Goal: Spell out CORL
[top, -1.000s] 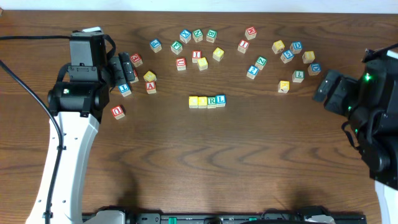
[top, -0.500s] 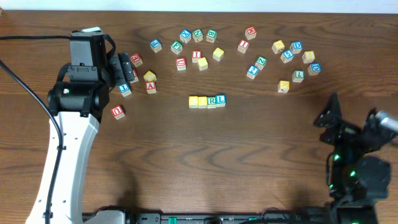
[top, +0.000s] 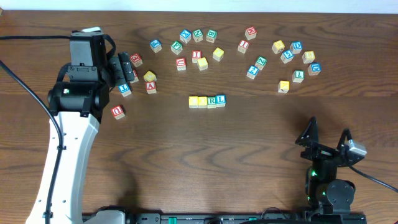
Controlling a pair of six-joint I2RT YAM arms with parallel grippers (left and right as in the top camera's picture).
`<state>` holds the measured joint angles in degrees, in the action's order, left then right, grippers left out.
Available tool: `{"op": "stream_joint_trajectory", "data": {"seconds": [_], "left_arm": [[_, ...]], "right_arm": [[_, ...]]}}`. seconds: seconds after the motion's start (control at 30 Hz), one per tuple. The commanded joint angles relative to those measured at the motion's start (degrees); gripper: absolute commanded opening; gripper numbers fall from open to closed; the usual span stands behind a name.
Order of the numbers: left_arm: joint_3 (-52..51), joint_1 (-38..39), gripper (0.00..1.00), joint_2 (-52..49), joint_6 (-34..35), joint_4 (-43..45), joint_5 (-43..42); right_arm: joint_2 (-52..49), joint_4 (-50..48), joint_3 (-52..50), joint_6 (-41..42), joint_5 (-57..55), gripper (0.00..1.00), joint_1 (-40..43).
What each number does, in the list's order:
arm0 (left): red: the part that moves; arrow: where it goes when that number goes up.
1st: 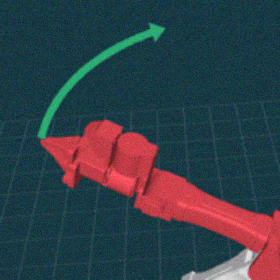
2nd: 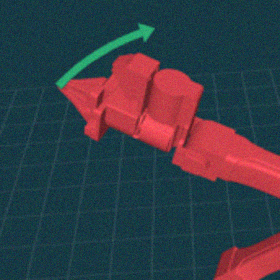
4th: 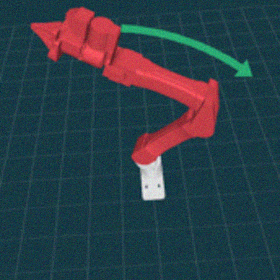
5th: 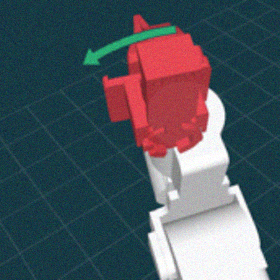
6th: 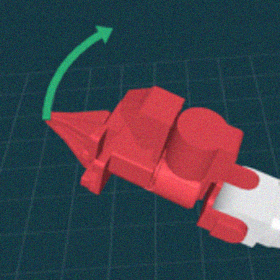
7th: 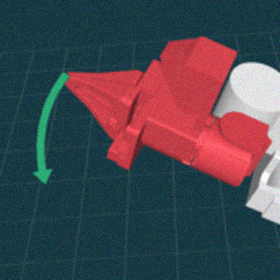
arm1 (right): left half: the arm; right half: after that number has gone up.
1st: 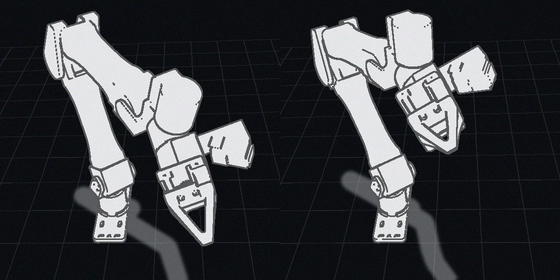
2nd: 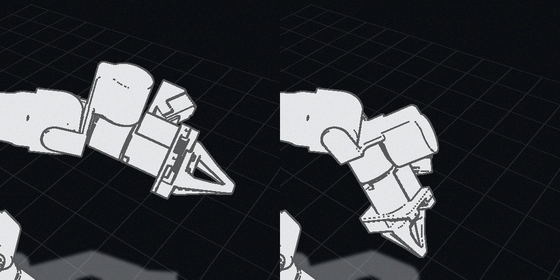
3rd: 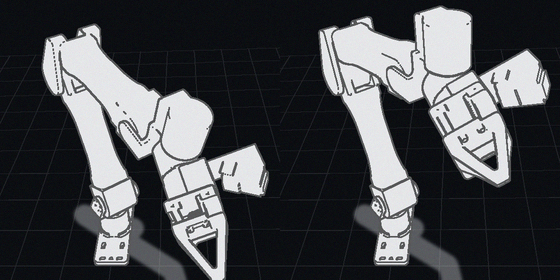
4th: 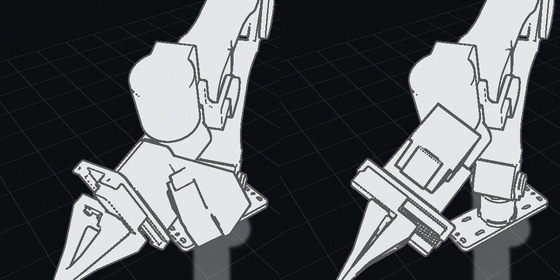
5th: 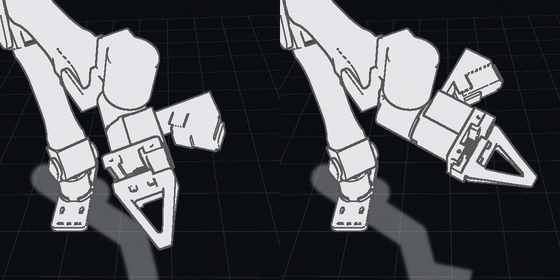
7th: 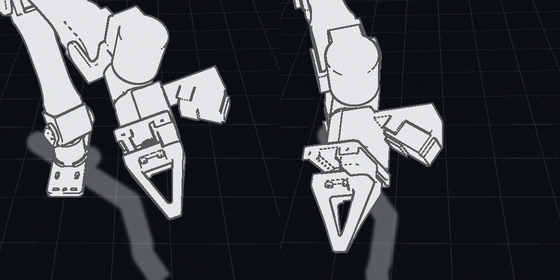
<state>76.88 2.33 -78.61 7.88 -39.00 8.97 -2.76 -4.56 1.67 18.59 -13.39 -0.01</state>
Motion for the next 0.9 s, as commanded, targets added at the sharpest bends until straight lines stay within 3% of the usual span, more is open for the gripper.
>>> {"op": "stream_joint_trajectory", "data": {"seconds": [0.0,0.23,0.87], "left_arm": [[1.0,-0.2,0.98,-0.3,0.5,0.0,0.5],[1.0,-0.2,0.98,-0.3,0.5,0.0,0.5],[1.0,-0.2,0.97,-0.3,0.5,0.0,0.5]], "right_arm": [[2.5,0.4,-1.4,0.9,0.4,0.99,0.5],[2.5,8.0,-1.4,1.0,1.6,0.99,0.4],[2.4,7.8,-1.4,0.6,3.0,0.99,0.3]]}}
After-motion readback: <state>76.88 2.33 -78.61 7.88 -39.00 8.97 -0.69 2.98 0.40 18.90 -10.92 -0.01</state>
